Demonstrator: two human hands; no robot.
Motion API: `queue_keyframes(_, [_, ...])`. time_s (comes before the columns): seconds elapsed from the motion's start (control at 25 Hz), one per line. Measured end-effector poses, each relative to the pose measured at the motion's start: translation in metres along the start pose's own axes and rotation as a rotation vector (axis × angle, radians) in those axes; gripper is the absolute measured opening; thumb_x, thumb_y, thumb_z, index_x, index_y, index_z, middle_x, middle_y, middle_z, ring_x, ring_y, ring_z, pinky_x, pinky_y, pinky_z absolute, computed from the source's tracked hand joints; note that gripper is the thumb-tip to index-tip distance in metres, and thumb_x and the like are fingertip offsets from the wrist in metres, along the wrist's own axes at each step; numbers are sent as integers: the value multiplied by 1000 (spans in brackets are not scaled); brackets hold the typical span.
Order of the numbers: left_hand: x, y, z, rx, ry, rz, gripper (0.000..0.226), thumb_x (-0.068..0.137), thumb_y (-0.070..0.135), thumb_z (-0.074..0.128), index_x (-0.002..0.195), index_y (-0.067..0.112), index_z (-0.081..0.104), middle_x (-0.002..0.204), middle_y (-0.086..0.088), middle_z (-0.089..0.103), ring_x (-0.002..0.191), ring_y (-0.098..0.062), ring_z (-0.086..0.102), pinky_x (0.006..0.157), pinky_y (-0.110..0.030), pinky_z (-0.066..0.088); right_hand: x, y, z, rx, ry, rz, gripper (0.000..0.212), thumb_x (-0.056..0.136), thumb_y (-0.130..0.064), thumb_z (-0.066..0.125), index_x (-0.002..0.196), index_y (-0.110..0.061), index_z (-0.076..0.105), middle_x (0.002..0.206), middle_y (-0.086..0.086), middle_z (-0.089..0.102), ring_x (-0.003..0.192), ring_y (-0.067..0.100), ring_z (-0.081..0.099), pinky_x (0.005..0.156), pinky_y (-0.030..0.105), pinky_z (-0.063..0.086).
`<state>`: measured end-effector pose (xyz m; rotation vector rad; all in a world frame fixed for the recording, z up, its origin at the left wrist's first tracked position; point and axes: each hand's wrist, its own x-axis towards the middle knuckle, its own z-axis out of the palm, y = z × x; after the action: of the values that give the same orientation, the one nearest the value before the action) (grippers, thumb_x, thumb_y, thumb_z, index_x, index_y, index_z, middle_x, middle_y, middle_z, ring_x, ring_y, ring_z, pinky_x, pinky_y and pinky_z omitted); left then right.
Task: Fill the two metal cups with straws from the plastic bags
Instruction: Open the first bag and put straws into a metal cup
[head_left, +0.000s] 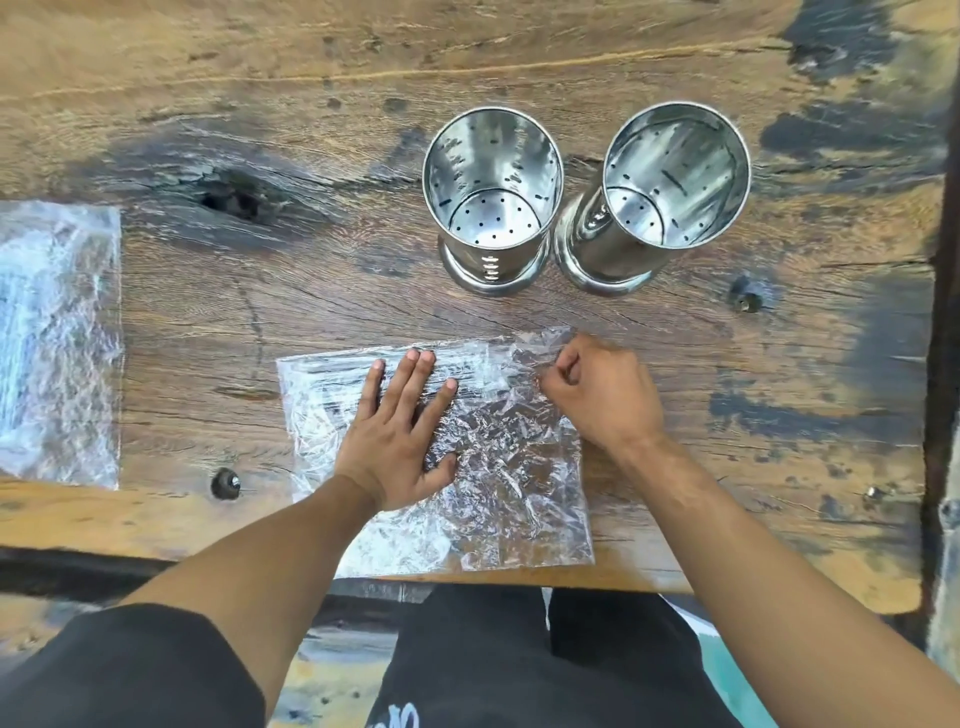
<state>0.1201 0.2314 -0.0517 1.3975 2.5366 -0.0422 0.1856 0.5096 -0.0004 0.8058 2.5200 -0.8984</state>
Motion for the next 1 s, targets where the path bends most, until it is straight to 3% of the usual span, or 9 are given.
queue_keyframes(0.24, [0,0,-2,3,-10,-2,88,93,66,28,164,18,8,170,-21,8,159,-36,4,126,-62,4,4,4,-7,77,-27,33,16,92,-26,66,79,-26,58,73,-13,63,60,2,59,60,26,54])
queue_keyframes(0.32, [0,1,-2,-2,-11,-6,86,93,65,27,164,17,14,169,-22,10,159,-37,5,126,-62,4,3,10,-11,112,6,93,20,93,-28,67,76,-25,56,68,-12,63,55,0,56,51,19,48])
queue_keyframes(0.4, [1,1,-4,-3,-13,-7,84,95,65,22,164,18,8,169,-22,10,159,-37,5,125,-62,4,1,18,-17,159,42,146,21,92,-26,67,75,-26,56,63,-10,63,52,0,56,42,8,37])
queue_keyframes(0.48, [0,2,-5,-2,-21,-7,83,96,66,15,164,20,2,169,-21,9,159,-36,3,126,-62,3,-4,23,-21,190,43,162,21,95,-27,64,75,-27,57,64,-11,64,56,3,61,43,8,36])
queue_keyframes(0.6, [0,2,-5,5,-32,-13,83,96,66,18,163,19,6,169,-22,8,159,-35,-1,126,-62,3,-17,24,-20,197,48,174,38,98,-53,55,71,-25,53,57,-10,58,52,9,56,45,19,31])
queue_keyframes(0.72, [0,4,-6,16,-43,-21,86,93,65,27,163,18,9,170,-21,7,159,-34,-3,125,-62,4,-38,17,-5,19,-64,143,51,88,-72,55,68,-26,50,54,-11,51,45,6,46,44,21,36])
queue_keyframes(0.84, [0,4,-7,24,-60,-24,86,93,65,29,162,17,12,170,-21,6,159,-34,-1,125,-62,5,-57,15,11,-148,-151,91,41,93,-57,58,67,-27,49,52,-11,50,42,3,45,43,19,42])
queue_keyframes(0.92, [0,4,-7,43,-66,-27,86,93,65,29,163,17,13,170,-21,5,159,-34,-3,126,-62,4,-64,21,10,-76,-99,129,36,94,-42,62,65,-27,48,51,-9,51,42,1,48,44,18,43])
queue_keyframes(1.0, [0,4,-7,51,-65,-30,86,93,65,29,162,16,15,170,-21,5,159,-33,-5,126,-61,2,-71,32,4,-50,-90,146,36,92,-39,64,62,-26,48,51,-9,54,45,0,50,44,16,35])
